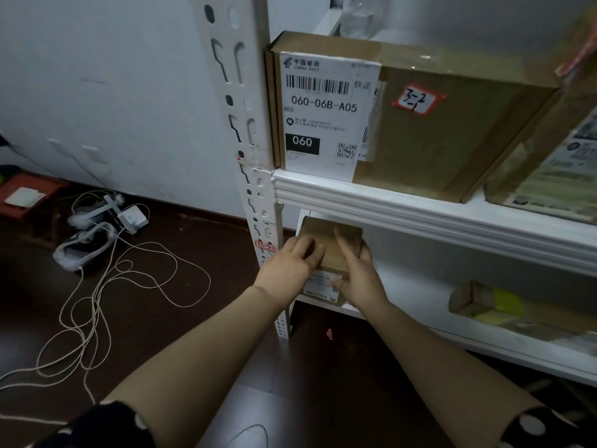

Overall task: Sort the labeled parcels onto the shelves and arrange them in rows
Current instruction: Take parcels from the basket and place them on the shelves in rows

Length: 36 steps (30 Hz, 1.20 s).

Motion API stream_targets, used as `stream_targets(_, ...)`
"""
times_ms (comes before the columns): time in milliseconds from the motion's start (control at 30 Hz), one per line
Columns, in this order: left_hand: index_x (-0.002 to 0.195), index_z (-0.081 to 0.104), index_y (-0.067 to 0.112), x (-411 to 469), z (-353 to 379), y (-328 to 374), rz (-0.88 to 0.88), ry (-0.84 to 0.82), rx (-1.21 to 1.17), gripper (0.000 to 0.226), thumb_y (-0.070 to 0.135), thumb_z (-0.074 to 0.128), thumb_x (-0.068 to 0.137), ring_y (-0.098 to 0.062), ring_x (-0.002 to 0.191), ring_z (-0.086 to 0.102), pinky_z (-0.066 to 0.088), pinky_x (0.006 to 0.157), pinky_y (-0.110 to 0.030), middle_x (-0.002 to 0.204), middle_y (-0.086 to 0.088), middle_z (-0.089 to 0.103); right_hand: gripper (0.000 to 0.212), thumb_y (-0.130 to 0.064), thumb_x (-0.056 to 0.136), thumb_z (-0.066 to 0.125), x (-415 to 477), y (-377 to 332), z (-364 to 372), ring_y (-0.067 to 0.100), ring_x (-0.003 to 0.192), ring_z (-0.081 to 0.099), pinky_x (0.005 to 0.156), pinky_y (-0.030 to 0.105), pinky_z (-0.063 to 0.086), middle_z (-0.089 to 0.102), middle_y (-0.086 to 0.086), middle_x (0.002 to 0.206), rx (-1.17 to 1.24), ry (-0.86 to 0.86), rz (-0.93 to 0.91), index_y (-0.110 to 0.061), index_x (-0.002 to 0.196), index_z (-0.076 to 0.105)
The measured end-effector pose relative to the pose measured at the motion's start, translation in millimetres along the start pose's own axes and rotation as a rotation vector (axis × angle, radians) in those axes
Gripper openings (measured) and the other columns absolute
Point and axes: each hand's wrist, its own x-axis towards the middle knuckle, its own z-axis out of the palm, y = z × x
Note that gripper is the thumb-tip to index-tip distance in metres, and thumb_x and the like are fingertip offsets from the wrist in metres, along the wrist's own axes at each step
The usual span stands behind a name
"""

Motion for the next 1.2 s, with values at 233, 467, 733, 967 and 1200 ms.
stream_targets(233,0.153,0.005,0.015,3.7,-0.6,4.2,-0.031,-0.016,0.014,0.066,0.004,0.038,0.097,-0.027,0.145,0.005,0.025,0.113,-0.035,0.157,-0.011,0.006,0.098,0.003,0.082,0.066,9.5,-0.6,0.7,0.025,0.137,0.034,0.107,0.035,0.04,0.005,0.006,0.155,0.007,0.012,-0.006,-0.044,0.148,0.011)
stream_targets(467,0.152,-0.006,0.009,-8.3,-8.4,19.7,-0.07,-0.055,0.039,0.079,-0.004,0.043,0.091,-0.024,0.148,-0.005,0.005,0.119,-0.034,0.16,-0.011,-0.007,0.112,-0.006,0.079,0.074,-8.8,-12.2,-16.0,0.03,0.14,0.03,0.105,0.036,0.04,-0.008,0.008,0.158,-0.011,0.005,0.101,-0.055,0.143,-0.003)
stream_targets(733,0.152,0.006,0.01,-54.6,-68.0,67.1,-0.001,-0.13,0.049,0.075,0.001,0.048,0.09,-0.027,0.146,0.011,0.016,0.118,-0.037,0.158,-0.012,0.012,0.095,-0.023,0.083,0.072,-109.3,-32.8,-83.8,0.026,0.138,0.033,0.103,0.031,0.036,0.014,0.013,0.154,-0.104,0.037,0.178,-0.043,0.149,0.008)
stream_targets(967,0.14,0.037,0.012,-104.4,-111.1,137.4,0.225,-0.136,0.064,0.05,0.007,0.047,0.091,-0.03,0.122,0.05,0.046,0.089,-0.04,0.134,-0.011,0.049,0.041,-0.027,0.086,0.066,-244.4,-49.5,-130.5,0.017,0.125,0.047,0.101,0.027,0.038,0.051,-0.001,0.136,-0.181,0.237,0.341,-0.024,0.126,0.059)
stream_targets(1200,0.125,0.053,0.019,-192.3,-113.8,242.5,0.551,-0.2,0.101,0.034,0.021,0.05,0.091,-0.026,0.118,0.053,0.045,0.091,-0.037,0.128,-0.006,0.055,0.028,-0.026,0.089,0.063,-428.5,-46.7,-119.8,0.014,0.112,0.058,0.093,0.029,0.048,0.061,-0.004,0.123,-0.069,0.461,0.645,-0.023,0.117,0.066)
